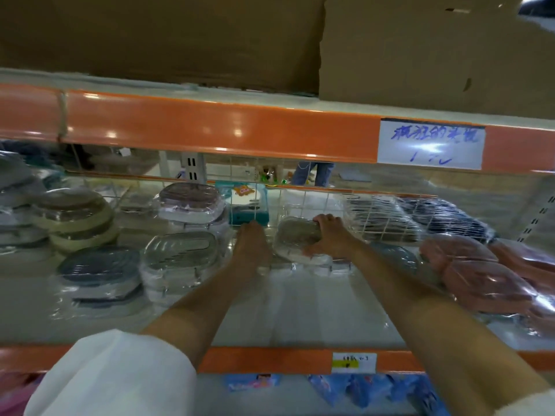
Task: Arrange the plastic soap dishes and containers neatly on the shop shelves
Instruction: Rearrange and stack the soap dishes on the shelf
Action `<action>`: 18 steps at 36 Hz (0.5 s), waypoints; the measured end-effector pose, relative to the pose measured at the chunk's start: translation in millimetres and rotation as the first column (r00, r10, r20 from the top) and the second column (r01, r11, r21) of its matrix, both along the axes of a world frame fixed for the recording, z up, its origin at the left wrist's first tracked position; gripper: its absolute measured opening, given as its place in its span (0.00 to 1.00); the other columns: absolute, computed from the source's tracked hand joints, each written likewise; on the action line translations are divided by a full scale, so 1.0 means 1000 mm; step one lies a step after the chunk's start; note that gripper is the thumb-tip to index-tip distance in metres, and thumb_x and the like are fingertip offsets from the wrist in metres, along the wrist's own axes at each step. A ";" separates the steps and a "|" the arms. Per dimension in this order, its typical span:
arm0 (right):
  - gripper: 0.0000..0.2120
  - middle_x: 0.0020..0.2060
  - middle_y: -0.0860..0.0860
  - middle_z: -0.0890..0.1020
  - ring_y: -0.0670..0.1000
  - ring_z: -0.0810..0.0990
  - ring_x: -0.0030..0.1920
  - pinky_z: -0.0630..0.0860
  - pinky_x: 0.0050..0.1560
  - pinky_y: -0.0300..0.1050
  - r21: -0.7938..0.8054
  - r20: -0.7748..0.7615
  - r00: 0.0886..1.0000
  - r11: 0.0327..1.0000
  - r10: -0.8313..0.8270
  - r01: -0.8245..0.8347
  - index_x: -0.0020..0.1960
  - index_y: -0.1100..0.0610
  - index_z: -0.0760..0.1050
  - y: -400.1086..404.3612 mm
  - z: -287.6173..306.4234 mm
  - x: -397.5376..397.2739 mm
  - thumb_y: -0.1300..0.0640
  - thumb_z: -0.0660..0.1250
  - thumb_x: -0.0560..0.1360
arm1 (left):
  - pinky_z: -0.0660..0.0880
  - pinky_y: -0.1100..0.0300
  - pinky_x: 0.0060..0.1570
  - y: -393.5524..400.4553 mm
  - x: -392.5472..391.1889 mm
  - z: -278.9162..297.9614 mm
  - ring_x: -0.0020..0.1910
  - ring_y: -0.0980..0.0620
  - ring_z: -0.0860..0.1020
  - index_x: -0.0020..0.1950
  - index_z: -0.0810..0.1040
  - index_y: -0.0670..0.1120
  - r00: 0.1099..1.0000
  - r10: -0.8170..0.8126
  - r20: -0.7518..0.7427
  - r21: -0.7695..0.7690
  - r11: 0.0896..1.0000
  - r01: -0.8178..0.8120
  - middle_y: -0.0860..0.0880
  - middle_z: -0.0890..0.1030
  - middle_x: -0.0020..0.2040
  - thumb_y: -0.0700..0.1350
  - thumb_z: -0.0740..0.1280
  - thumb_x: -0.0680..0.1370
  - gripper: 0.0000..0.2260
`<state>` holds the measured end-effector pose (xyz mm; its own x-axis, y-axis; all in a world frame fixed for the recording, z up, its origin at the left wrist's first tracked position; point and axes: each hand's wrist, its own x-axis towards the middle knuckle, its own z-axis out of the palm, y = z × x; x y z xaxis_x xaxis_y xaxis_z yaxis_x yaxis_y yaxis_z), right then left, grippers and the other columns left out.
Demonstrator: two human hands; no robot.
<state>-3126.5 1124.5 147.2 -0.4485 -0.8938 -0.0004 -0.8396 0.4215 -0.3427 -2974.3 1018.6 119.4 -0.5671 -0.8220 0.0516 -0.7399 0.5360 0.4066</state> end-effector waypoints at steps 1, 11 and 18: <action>0.39 0.64 0.58 0.67 0.57 0.63 0.64 0.65 0.58 0.46 0.003 0.001 1.000 1.000 0.011 -0.011 0.71 0.60 0.62 -0.006 -0.001 0.003 0.48 0.76 0.68 | 0.69 0.56 0.62 0.001 0.002 0.005 0.66 0.43 0.70 0.69 0.64 0.35 1.000 0.009 -0.015 0.018 1.000 -0.008 0.38 0.70 0.67 0.40 0.65 0.78 0.22; 0.21 0.52 0.55 0.80 0.54 0.78 0.55 0.70 0.51 0.38 -0.058 0.047 0.989 0.989 0.142 -0.139 0.57 0.60 0.77 -0.048 -0.026 0.032 0.51 0.76 0.69 | 0.73 0.53 0.58 0.003 0.033 0.011 0.59 0.44 0.74 0.65 0.66 0.38 0.997 -0.072 -0.030 -0.072 0.995 0.070 0.42 0.71 0.60 0.43 0.66 0.77 0.19; 0.24 0.58 0.58 0.79 0.56 0.77 0.58 0.71 0.59 0.45 -0.048 0.020 0.985 0.984 0.172 -0.171 0.62 0.62 0.75 -0.030 -0.015 0.019 0.49 0.74 0.72 | 0.73 0.56 0.55 0.022 0.024 0.016 0.61 0.44 0.74 0.68 0.67 0.41 0.991 -0.131 0.009 -0.081 0.988 0.132 0.43 0.73 0.63 0.41 0.65 0.77 0.20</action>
